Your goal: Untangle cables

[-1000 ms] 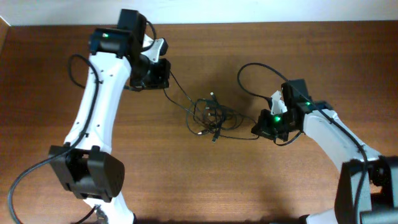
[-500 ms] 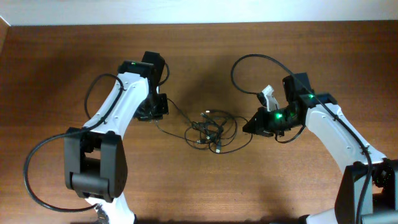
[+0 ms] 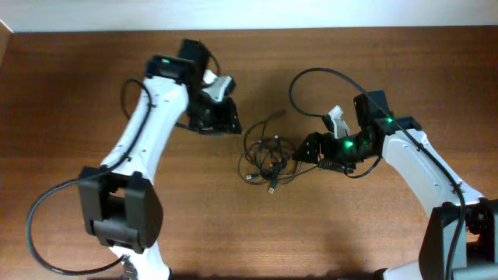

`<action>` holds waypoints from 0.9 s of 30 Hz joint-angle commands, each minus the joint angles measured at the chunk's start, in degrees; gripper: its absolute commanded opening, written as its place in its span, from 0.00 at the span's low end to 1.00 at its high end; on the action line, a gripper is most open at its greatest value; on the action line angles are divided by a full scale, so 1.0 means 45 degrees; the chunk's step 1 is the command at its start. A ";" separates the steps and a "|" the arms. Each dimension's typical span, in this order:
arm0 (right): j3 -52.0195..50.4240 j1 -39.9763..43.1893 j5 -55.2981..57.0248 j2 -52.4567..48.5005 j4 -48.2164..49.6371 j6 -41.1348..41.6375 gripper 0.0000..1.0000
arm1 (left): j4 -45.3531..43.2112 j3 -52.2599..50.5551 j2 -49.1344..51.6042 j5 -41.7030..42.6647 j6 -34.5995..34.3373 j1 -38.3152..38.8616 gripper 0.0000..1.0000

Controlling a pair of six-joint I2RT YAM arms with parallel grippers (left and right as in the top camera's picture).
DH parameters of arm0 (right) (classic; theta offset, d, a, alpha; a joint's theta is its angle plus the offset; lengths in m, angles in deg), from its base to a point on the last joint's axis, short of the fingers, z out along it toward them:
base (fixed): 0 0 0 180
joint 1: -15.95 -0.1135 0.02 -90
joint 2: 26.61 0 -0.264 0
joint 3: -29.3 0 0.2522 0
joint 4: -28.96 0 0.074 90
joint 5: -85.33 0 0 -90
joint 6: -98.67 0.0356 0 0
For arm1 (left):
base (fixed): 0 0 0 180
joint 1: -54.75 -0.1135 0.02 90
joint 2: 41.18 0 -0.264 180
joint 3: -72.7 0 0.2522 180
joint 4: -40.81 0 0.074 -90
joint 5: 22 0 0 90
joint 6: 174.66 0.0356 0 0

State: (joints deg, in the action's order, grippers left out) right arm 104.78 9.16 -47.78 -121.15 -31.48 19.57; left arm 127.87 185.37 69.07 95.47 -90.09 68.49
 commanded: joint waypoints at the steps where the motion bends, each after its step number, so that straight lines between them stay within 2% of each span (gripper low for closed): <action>1: 0.0180 0.0029 0.0078 0.0117 0.0287 0.1375 0.97 | -0.0568 -0.0641 -0.0073 -0.0063 -0.0287 0.0816 0.24; 4: 0.0180 0.0024 0.1117 0.0117 0.0500 0.2404 0.97 | -0.1452 -0.1355 -0.0073 -0.0068 -0.0500 0.1593 0.24; 7: 0.0180 0.0024 0.1564 0.0117 0.0219 0.2351 0.97 | -0.1987 -0.2186 -0.0073 -0.0073 -0.0495 0.2200 0.17; 11: 0.0165 0.0015 0.1739 0.0117 0.0131 0.2351 0.97 | -0.3157 -0.3070 -0.0073 -0.0063 -0.0651 0.2730 0.19; 13: 0.0165 0.0015 0.1744 0.0117 0.0126 0.2351 0.97 | -0.3997 -0.3449 -0.0073 -0.0068 -0.1224 0.2968 0.20; 16: 0.0160 0.0015 0.1744 0.0117 0.0126 0.2351 0.97 | -0.4755 -0.3492 -0.0073 -0.0078 -0.1360 0.3201 0.18; 21: 0.0160 0.0015 0.1744 0.0117 0.0087 0.2351 0.97 | -0.5037 -0.3502 -0.0073 -0.1598 -0.2506 0.3259 0.10; 24: 0.0160 0.0015 0.1744 0.0117 0.0078 0.2346 0.98 | -0.5047 -0.3546 -0.0073 -0.1739 -0.2565 0.3259 0.09; 27: 0.0155 0.0015 0.1744 0.0117 0.0078 0.2346 0.97 | -0.5051 -0.3580 -0.0073 -0.1783 -0.2555 0.3259 0.00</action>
State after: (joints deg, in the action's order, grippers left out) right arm 104.78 9.16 -40.46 -121.15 -31.08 29.71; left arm 105.27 170.09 69.07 88.76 -100.80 82.94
